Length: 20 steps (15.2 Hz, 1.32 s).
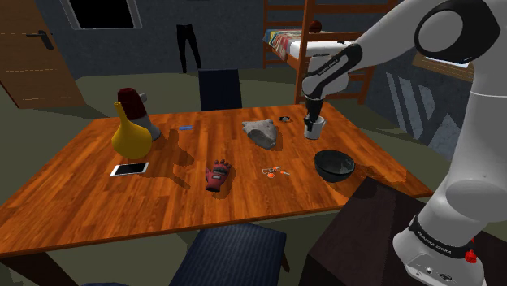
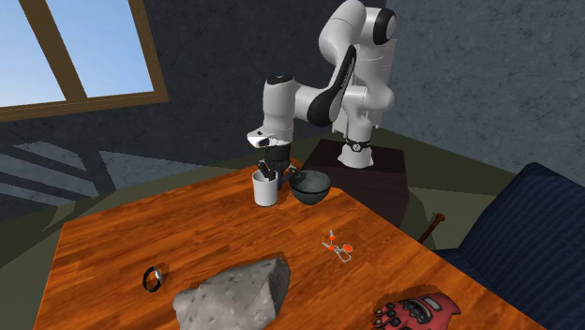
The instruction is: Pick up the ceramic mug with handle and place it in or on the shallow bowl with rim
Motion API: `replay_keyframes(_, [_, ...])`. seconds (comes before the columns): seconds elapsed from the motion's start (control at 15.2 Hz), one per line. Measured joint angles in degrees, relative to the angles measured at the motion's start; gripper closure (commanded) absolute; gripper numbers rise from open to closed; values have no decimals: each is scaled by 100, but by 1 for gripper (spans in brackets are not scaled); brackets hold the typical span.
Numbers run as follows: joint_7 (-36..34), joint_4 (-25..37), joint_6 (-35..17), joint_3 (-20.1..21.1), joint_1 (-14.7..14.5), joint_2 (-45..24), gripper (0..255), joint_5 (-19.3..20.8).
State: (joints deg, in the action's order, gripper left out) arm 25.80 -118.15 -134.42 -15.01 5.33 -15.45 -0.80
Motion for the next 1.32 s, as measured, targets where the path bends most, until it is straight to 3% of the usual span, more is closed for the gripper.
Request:
replay_keyframes(0.86, [-74,375,886,-49,-51,527,255,162])
replay_keyframes(1.32, [-508,-1135,730,-12,-192,1905,255,624])
